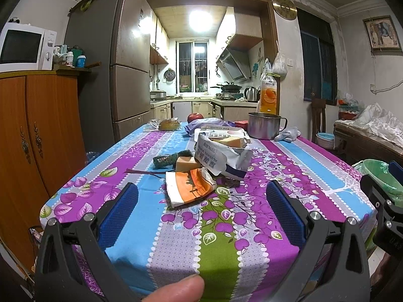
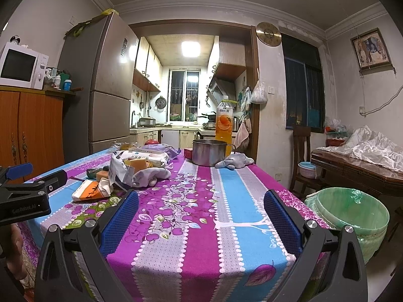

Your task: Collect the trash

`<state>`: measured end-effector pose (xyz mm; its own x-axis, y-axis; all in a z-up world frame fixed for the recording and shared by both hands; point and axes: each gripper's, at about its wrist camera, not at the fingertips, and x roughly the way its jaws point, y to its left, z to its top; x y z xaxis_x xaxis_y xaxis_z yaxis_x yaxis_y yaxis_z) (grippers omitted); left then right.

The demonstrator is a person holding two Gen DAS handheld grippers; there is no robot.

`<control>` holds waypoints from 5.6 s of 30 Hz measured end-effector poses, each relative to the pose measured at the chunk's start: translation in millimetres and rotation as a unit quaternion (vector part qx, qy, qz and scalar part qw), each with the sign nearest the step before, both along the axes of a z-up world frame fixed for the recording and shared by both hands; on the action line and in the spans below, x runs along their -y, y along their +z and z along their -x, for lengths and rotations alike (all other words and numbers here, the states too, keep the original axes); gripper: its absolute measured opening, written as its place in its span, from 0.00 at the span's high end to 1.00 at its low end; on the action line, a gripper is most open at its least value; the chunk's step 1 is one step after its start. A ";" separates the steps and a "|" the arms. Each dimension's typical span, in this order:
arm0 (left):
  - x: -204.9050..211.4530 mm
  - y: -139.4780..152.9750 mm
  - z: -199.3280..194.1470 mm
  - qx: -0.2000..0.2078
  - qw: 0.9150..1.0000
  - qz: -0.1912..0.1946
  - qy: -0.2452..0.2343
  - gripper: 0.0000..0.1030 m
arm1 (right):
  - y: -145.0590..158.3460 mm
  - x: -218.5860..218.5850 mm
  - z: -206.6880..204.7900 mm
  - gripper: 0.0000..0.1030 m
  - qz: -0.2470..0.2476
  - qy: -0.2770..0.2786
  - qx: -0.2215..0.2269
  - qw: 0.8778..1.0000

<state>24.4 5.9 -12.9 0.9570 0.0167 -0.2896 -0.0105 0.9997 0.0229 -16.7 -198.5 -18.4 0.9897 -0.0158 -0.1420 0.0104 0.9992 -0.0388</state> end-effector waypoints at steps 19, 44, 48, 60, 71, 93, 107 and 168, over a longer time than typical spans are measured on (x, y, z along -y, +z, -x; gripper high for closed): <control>3.9 -0.8 -1.3 -0.005 1.000 -0.001 -0.002 0.05 | -4.6 4.1 -2.1 0.04 0.001 -0.001 -0.005 1.000; -91.0 -14.7 -119.6 -0.225 0.971 0.082 -0.015 0.22 | 35.6 -88.0 -198.7 0.45 0.042 0.299 -0.224 0.927; -92.1 -15.4 -126.9 -0.233 0.968 0.091 -0.037 0.22 | 25.0 -105.3 -231.0 0.46 0.048 0.315 -0.253 0.914; -75.2 -26.0 -140.1 -0.254 0.958 0.094 -0.089 0.29 | 9.8 -105.1 -244.2 0.82 0.013 0.328 -0.273 0.904; -34.6 -15.0 -132.4 -0.197 0.969 0.009 -0.149 0.32 | 39.9 -48.7 -191.3 0.83 -0.074 0.316 -0.214 0.921; -19.7 -41.3 -132.4 -0.213 0.934 -0.237 -0.164 0.73 | 24.7 -20.7 -161.0 0.83 -0.133 0.302 -0.183 0.926; -21.7 7.0 -115.7 -0.132 0.974 -0.139 -0.121 0.94 | 38.9 -14.7 -140.4 0.86 -0.108 0.268 -0.137 0.947; 432.1 63.9 -124.0 -0.234 0.857 0.007 -0.460 0.93 | 81.8 409.6 -54.4 0.86 -0.116 -0.144 -0.286 0.940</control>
<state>148.4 -426.2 51.0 0.3429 -0.6893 -0.6382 0.7887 0.5803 -0.2029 37.7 -608.1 63.4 0.7101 -0.1745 -0.6822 0.3254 0.9405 0.0981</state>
